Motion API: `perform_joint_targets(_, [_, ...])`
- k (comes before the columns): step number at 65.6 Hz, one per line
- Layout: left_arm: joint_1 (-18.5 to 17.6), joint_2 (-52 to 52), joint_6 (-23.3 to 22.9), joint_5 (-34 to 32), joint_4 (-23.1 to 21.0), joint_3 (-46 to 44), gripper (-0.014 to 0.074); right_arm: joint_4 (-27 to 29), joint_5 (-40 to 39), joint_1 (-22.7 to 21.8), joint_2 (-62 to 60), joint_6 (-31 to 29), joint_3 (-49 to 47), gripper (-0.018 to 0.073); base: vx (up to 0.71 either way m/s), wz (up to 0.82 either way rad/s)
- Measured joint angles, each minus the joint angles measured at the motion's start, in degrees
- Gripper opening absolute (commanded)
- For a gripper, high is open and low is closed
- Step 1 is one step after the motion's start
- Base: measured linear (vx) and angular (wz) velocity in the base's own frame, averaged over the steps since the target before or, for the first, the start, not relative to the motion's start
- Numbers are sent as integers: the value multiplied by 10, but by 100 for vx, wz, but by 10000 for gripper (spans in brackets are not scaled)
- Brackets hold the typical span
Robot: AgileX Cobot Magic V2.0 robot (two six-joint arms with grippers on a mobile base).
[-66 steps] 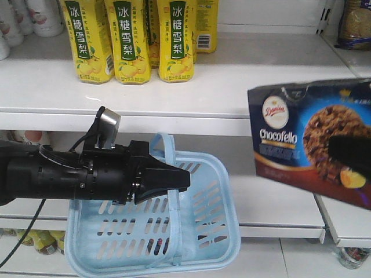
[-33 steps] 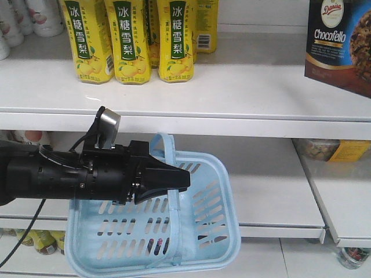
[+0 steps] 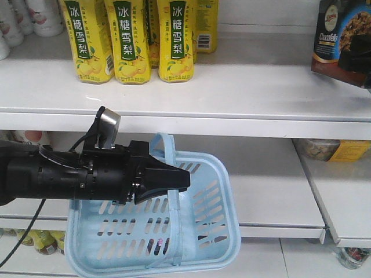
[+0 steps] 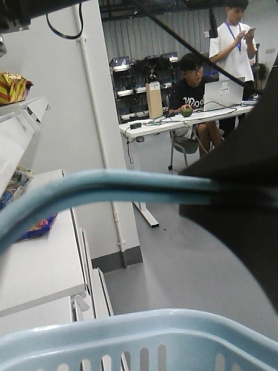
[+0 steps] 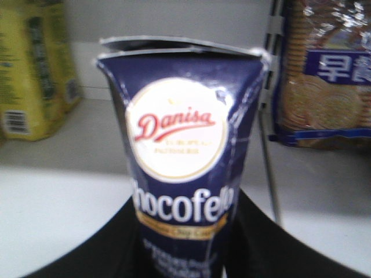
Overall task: Left arm holds basket, right arm returns cookies
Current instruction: 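Lower the box onto the upper shelf and open the right gripper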
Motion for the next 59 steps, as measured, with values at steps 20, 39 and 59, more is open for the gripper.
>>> perform_joint_targets(20, [0, 0, 0, 0, 0, 0, -3, 2, -64, -3, 58, -19, -3, 180, 0, 0])
perform_joint_targets(39, [0, 0, 0, 0, 0, 0, -3, 7, -81, -3, 103, -20, -4, 341, 0, 0])
perform_joint_targets(59, [0, 0, 0, 0, 0, 0, -3, 13, -61, -3, 103, -20, -14, 559, 0, 0])
